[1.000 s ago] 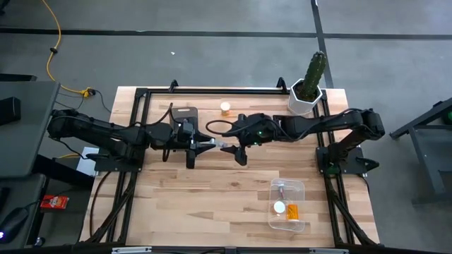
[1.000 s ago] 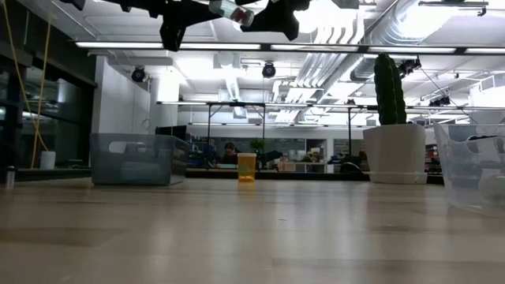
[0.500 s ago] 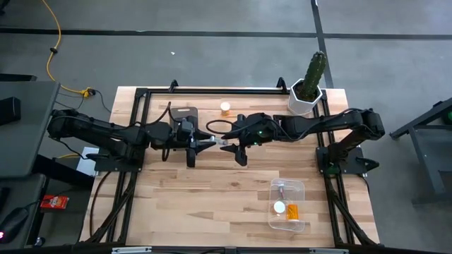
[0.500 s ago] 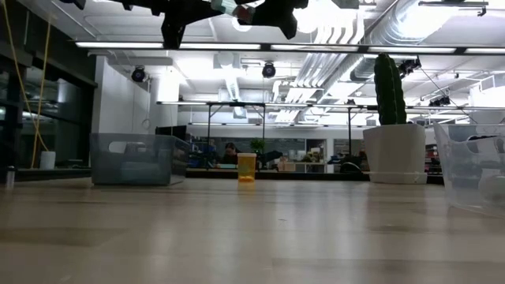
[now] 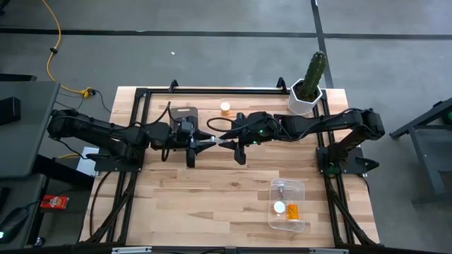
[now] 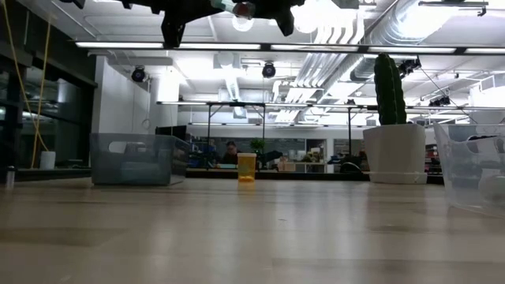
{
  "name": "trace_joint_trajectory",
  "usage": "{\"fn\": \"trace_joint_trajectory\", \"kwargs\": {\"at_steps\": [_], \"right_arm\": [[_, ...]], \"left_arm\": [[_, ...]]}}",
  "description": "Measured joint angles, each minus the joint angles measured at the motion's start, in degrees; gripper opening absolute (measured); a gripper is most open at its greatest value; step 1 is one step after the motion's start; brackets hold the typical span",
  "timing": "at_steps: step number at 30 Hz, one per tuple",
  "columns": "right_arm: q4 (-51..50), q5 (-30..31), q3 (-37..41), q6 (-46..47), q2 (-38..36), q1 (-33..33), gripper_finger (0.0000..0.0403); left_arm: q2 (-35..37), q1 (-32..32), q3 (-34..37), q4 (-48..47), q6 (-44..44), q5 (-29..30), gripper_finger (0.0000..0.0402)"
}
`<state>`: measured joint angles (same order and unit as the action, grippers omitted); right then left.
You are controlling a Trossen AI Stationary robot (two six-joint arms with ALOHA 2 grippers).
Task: Pick and place medicine bottles into bin by pill shape (circle, oval)
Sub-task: Put the small blue medicine bottle into the transparent bin
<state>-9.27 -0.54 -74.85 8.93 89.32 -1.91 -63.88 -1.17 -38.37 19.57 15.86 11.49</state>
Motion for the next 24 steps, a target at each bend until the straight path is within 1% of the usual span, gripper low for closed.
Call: {"fn": "trace_joint_trajectory", "kwargs": {"at_steps": [6,13,16,19,24], "right_arm": [[-0.38,-0.09,-0.01,0.04,0.00,0.00,0.0096],[-0.57,-0.09,-0.02,0.04,0.00,0.00,0.0094],[-0.59,-0.25,-0.04,0.07,0.00,0.02,0.0094],[-0.80,-0.35,-0.04,-0.29,0.00,0.03,0.0094],[-1.73,-1.13,-0.02,-0.42,0.00,0.67,0.0094]], "left_arm": [[0.00,0.00,0.02,0.00,0.00,0.07,0.0108],[0.00,-0.02,0.04,0.31,0.00,0.57,0.0108],[0.00,-0.07,0.04,0.67,-0.02,-0.52,0.0111],[0.00,-0.36,0.06,0.71,0.00,-2.49,0.0129],[0.02,-0.33,0.04,1.05,0.47,-4.00,0.0185]]}}
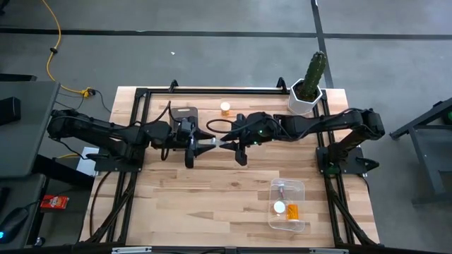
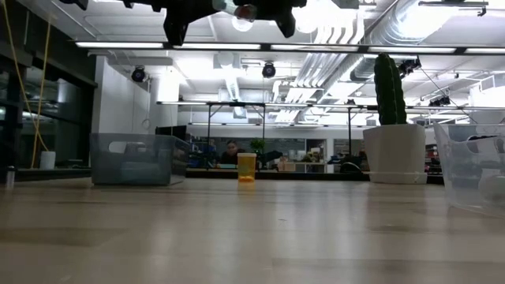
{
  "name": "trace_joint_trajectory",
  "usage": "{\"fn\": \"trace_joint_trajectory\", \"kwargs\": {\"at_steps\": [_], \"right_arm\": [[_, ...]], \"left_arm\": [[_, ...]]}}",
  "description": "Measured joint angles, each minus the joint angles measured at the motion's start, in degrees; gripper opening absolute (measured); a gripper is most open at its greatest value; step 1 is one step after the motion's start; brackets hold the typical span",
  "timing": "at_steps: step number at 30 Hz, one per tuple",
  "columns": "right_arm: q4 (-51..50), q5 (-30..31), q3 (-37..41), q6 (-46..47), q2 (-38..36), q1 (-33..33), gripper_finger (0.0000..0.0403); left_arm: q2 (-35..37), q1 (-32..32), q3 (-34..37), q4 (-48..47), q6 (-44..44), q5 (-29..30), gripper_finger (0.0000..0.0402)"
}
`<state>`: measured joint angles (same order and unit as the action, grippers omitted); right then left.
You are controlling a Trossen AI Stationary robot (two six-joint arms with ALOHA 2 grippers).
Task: Pick and place medicine bottles into bin by pill shape (circle, oval)
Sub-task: Put the small blue medicine bottle into the transparent bin
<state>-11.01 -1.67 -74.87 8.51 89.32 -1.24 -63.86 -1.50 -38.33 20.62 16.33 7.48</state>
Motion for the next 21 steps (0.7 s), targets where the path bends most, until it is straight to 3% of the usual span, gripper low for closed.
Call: {"fn": "trace_joint_trajectory", "kwargs": {"at_steps": [5,9,16,21], "right_arm": [[-1.61,-0.62,0.00,-0.51,-1.45,0.93,0.0094],[-7.07,-0.06,0.00,-2.47,-5.05,2.07,0.0094],[-12.05,0.08,0.13,-2.56,-12.00,2.89,0.0094],[-3.81,0.02,6.76,-0.26,-14.80,2.20,0.0094]], "left_arm": [[1.39,-0.04,0.01,-0.29,-0.08,-1.12,0.0236],[7.08,-0.02,0.02,-3.66,-3.57,-0.98,0.0260],[20.61,-0.11,-0.04,-14.60,-7.64,6.78,0.0266],[24.90,0.02,0.97,-14.51,-5.29,8.05,0.0266]]}}
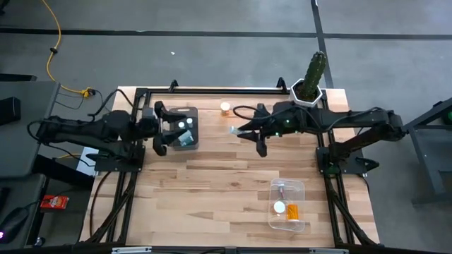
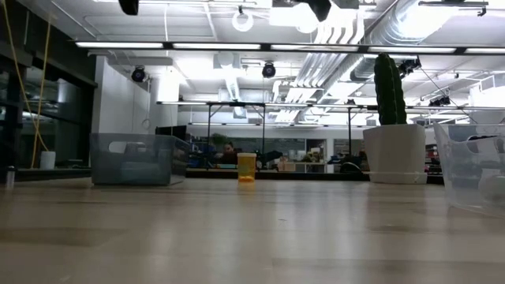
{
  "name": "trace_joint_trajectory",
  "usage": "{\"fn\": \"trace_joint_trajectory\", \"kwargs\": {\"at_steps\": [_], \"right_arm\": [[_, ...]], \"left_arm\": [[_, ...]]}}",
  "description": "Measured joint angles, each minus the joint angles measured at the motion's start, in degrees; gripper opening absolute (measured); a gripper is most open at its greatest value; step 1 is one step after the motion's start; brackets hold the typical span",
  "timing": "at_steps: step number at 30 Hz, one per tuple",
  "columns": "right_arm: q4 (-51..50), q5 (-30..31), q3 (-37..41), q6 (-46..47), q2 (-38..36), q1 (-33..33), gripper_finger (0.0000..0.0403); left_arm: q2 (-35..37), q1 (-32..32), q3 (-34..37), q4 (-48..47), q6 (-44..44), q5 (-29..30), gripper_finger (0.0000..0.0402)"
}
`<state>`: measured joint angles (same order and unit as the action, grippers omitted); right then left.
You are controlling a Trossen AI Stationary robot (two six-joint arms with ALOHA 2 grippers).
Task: Pick and place medicine bottles into bin by pill shape (circle, oval)
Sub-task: Put the small blue medicine bottle into the transparent bin
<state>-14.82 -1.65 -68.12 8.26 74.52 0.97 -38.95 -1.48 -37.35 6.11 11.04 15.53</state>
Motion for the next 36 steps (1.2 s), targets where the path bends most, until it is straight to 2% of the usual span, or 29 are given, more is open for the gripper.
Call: {"fn": "trace_joint_trajectory", "kwargs": {"at_steps": [7,16,21,24,28,36], "right_arm": [[16.44,-0.61,8.10,3.52,-0.43,-0.36,0.0094],[16.82,-0.94,7.89,3.35,-0.48,-0.34,0.0094],[16.14,-4.50,7.79,7.38,-0.48,-1.21,0.0094],[11.65,-6.30,7.75,11.76,-0.50,-4.49,0.0094],[-0.64,-6.41,7.75,18.98,-0.50,-12.32,0.0094],[-23.67,0.56,8.11,42.25,-0.50,-32.07,0.0094]], "left_arm": [[-0.83,0.47,9.76,15.14,5.53,0.09,0.0260],[-0.75,0.44,10.55,17.65,2.74,-0.06,0.0240],[-0.75,0.44,10.55,17.48,0.77,-0.12,0.0239],[-0.77,0.44,10.55,17.37,0.75,-0.13,0.0239],[-0.77,0.44,10.55,17.27,0.75,-0.09,0.0239],[-0.78,-0.27,10.52,17.10,0.75,0.15,0.0239]]}}
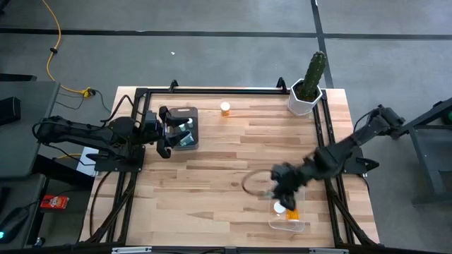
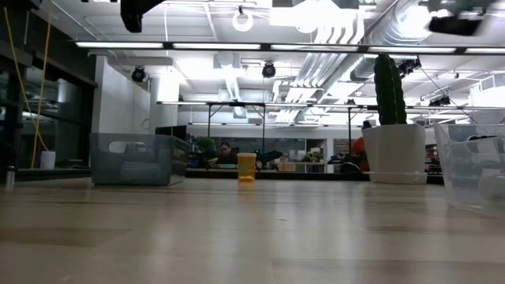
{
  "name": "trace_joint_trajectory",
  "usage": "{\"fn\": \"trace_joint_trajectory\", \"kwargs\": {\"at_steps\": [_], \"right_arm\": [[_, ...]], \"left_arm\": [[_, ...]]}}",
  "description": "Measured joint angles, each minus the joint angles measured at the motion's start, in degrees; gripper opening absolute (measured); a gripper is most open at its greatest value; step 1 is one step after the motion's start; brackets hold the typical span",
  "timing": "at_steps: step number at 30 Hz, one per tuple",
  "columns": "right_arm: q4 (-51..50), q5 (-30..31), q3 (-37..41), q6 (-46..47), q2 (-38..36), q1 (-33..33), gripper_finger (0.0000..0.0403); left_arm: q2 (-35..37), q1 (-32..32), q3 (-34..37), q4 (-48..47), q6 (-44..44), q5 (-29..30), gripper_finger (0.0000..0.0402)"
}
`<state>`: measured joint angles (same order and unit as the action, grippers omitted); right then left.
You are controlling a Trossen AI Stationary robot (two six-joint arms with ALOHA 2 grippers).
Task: Pick and place medicine bottles into bin by pill shape (circle, oval)
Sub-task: Put the small blue medicine bottle into the transparent bin
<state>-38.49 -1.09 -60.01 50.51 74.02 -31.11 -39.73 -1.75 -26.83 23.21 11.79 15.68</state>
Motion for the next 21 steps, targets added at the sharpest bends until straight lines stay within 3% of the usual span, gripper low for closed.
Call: {"fn": "trace_joint_trajectory", "kwargs": {"at_steps": [5,9,16,21], "right_arm": [[-7.43,7.12,2.86,15.78,0.00,-10.09,0.0094],[-6.90,7.30,8.82,26.31,0.02,-13.35,0.0094],[-1.10,5.93,17.49,35.07,0.02,-12.17,0.0094],[0.06,4.91,19.29,36.93,0.07,-10.54,0.0094]], "left_arm": [[-0.01,-0.91,0.00,-0.01,0.00,0.15,0.0239],[-0.01,-1.36,0.00,-0.08,0.00,0.15,0.0239],[-0.01,-1.34,0.00,-0.28,0.00,0.15,0.0239],[-0.01,-1.34,-0.02,-0.49,0.00,0.46,0.0239]]}}
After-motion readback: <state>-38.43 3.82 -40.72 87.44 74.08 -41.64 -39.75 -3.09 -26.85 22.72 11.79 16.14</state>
